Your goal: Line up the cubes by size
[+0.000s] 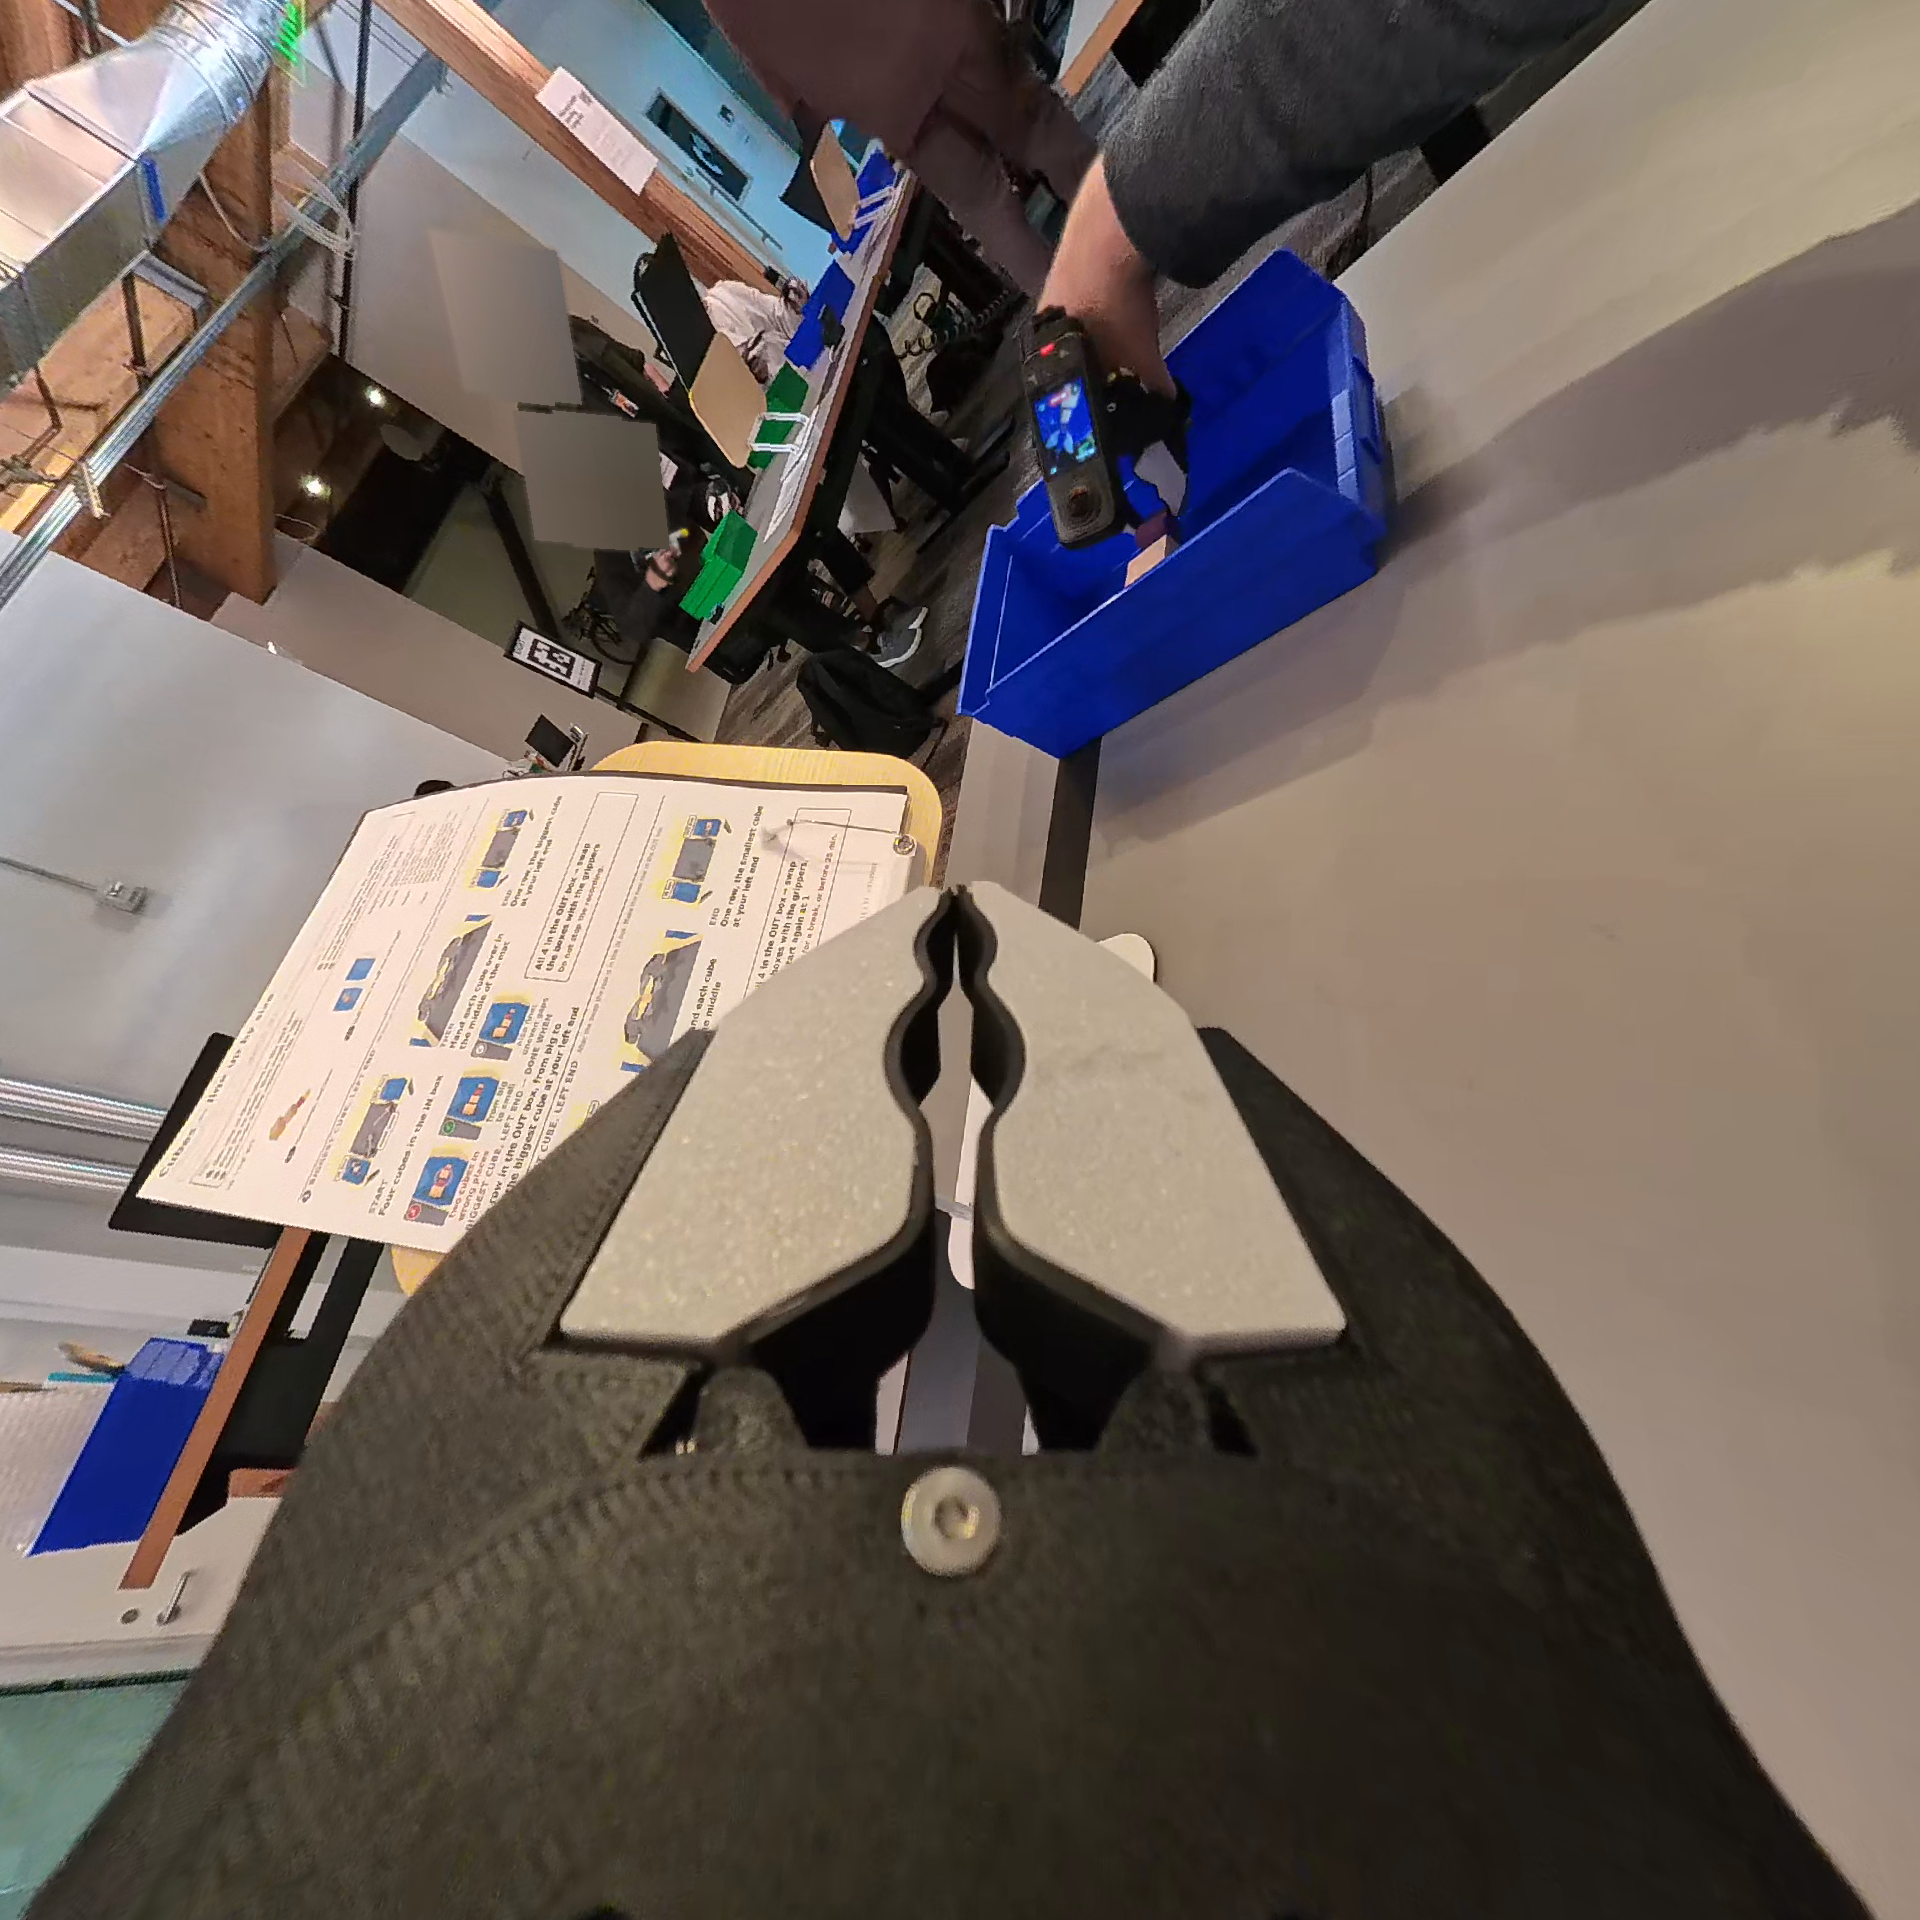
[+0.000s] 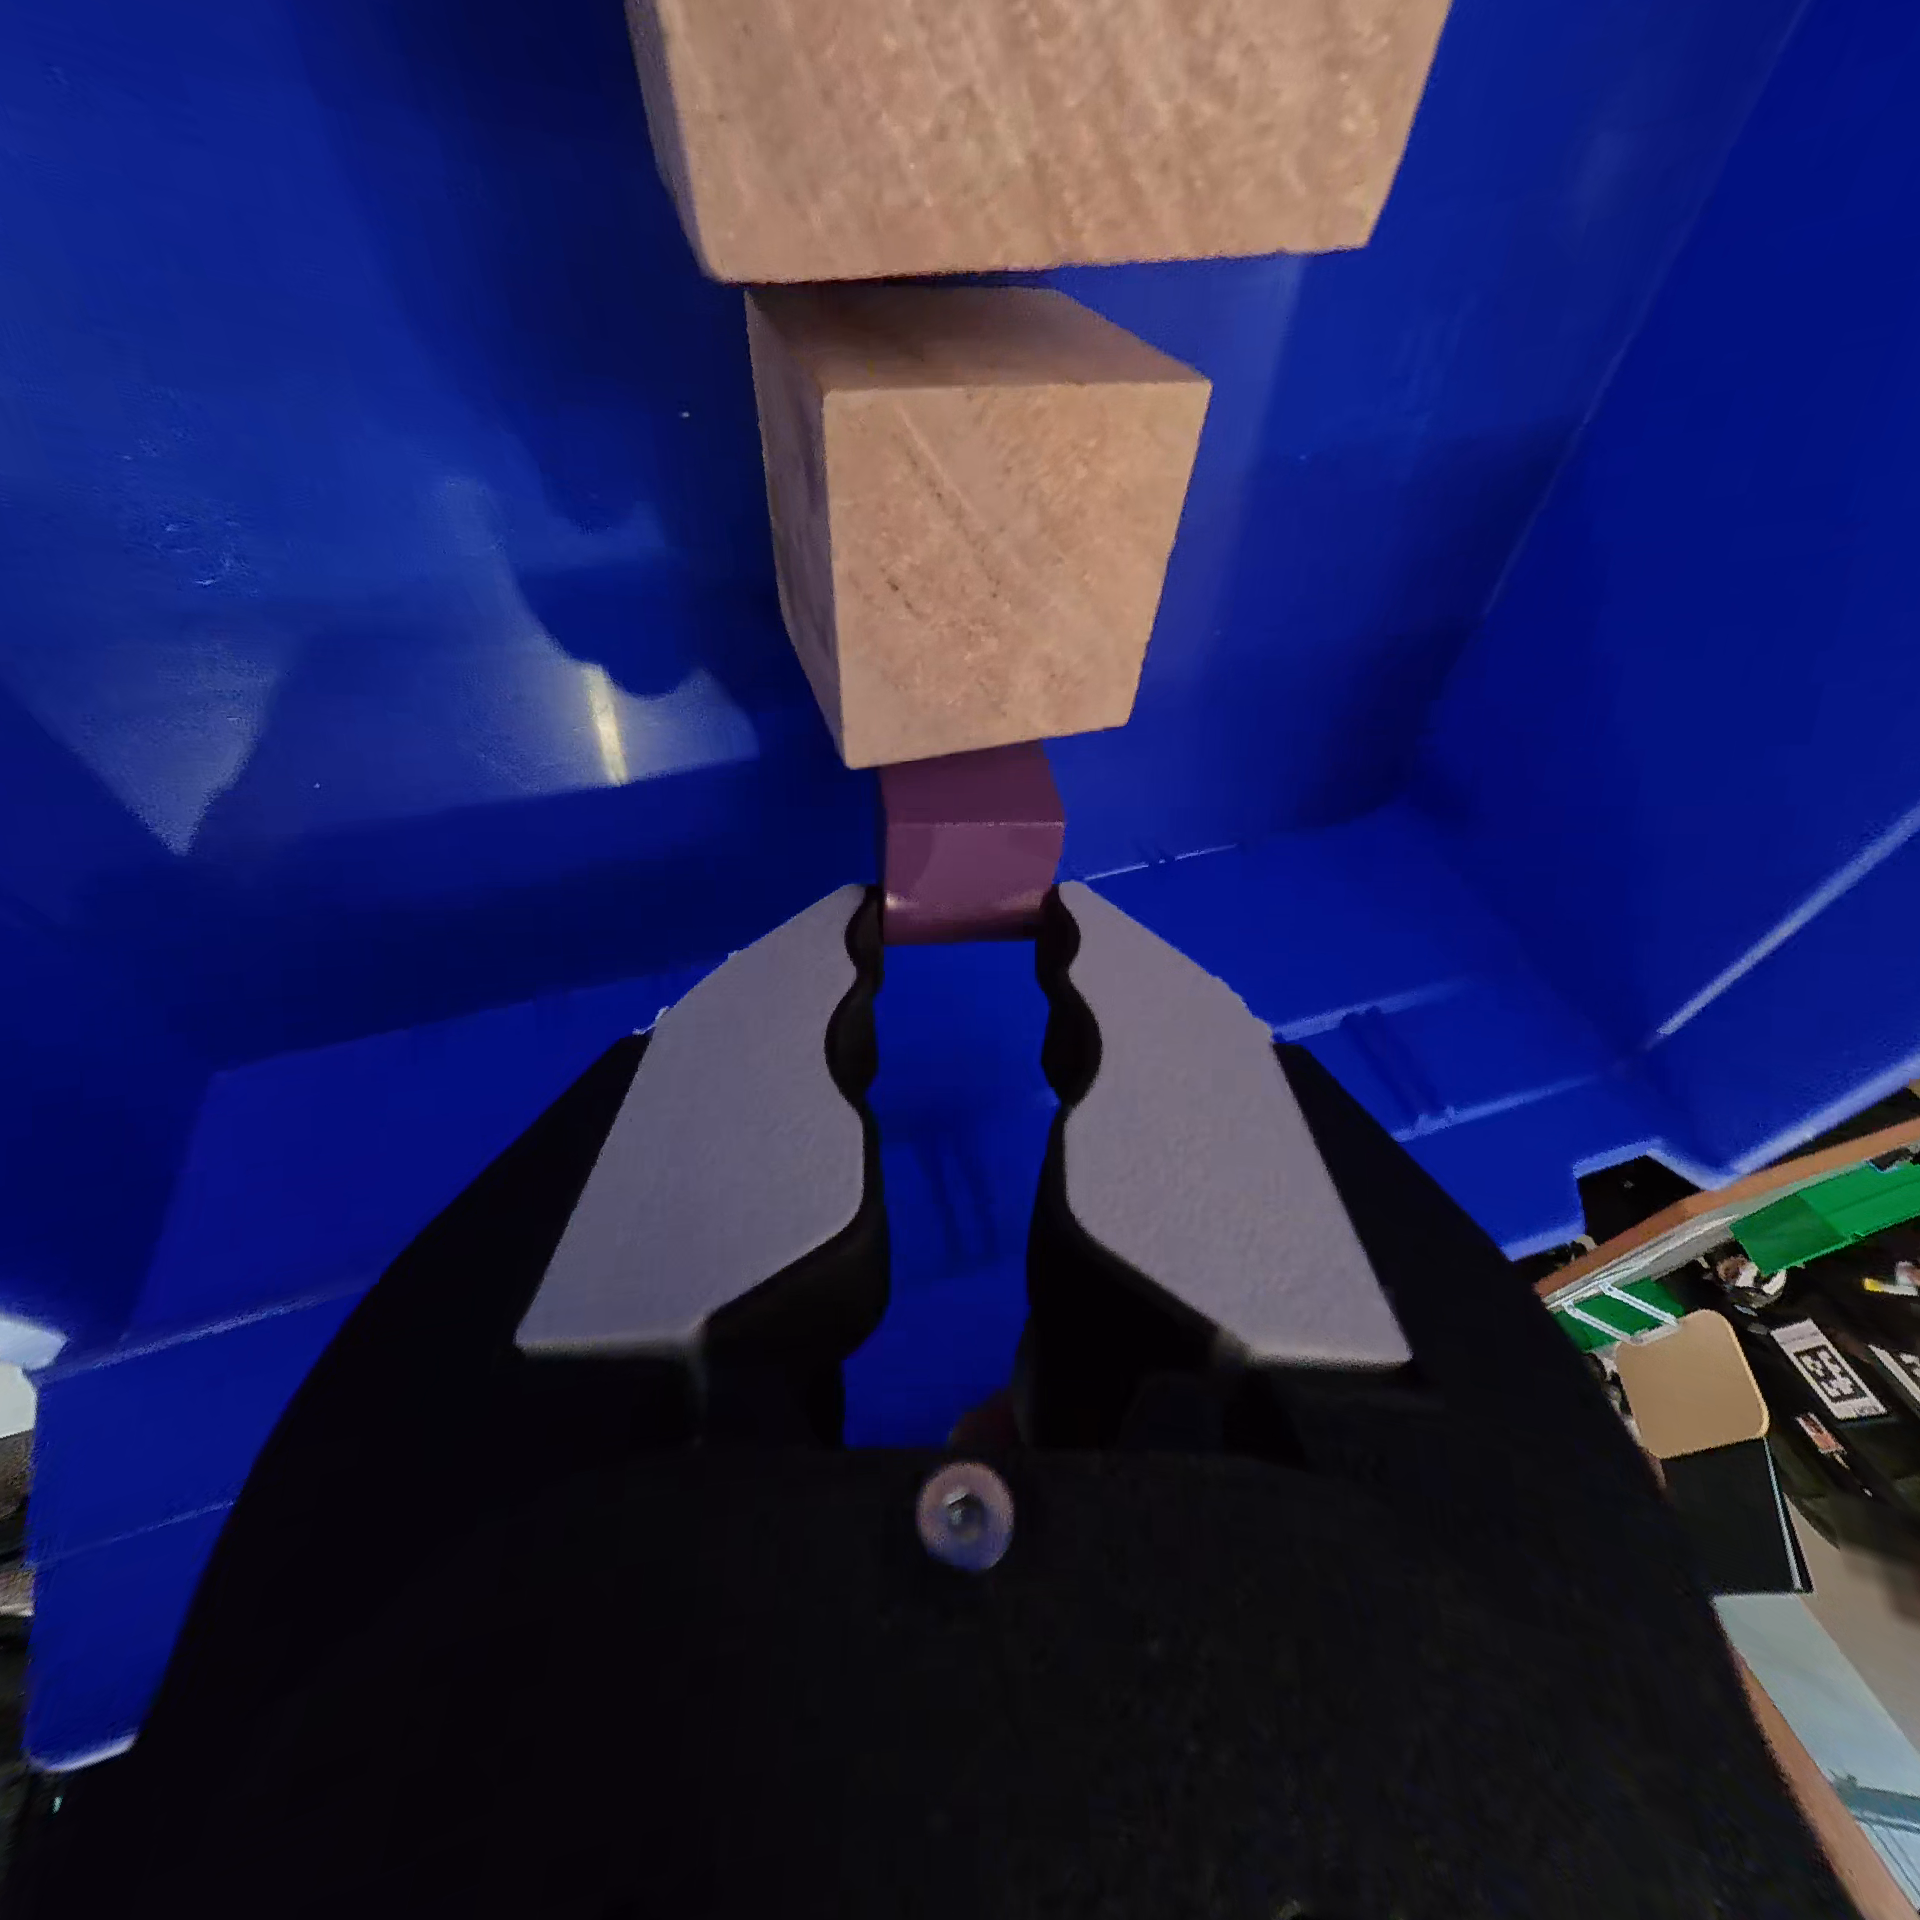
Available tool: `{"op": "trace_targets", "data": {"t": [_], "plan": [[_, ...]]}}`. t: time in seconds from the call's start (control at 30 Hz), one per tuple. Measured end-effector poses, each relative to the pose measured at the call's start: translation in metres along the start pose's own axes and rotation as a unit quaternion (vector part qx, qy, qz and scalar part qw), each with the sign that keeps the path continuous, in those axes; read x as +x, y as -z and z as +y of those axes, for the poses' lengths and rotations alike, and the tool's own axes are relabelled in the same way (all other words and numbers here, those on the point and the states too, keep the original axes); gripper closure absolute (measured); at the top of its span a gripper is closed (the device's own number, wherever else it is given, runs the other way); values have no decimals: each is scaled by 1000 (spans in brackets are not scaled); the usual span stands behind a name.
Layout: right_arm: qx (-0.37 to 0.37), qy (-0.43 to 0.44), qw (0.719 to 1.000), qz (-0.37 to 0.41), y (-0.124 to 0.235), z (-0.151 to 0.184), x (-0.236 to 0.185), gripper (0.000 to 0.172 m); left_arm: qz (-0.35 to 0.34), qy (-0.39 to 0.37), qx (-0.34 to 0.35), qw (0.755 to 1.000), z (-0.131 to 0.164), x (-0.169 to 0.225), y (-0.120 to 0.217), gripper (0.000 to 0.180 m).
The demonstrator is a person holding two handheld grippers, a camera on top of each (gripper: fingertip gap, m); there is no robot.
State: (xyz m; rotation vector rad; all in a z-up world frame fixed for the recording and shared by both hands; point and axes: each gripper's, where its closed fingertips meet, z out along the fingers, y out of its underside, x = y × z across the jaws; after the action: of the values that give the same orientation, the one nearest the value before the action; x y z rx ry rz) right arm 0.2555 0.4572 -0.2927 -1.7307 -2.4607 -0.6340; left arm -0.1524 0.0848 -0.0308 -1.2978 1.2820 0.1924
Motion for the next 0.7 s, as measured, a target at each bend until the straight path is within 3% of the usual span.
{"op": "trace_targets", "data": {"t": [0.43, 0.5, 0.7], "plan": [[-24, 25, 999, -32, -12, -6, -4, 143, 7, 0, -6, 1000, 2, 2, -4, 180], [-29, 21, 999, -34, -11, -6, -3, 136, 9, -1, -8, 1000, 3, 3, -4, 180], [-31, -5, 1000, -4, 14, 1, 6, 128, 7, -3, -11, 1000, 3, 3, -1, 180]]}}
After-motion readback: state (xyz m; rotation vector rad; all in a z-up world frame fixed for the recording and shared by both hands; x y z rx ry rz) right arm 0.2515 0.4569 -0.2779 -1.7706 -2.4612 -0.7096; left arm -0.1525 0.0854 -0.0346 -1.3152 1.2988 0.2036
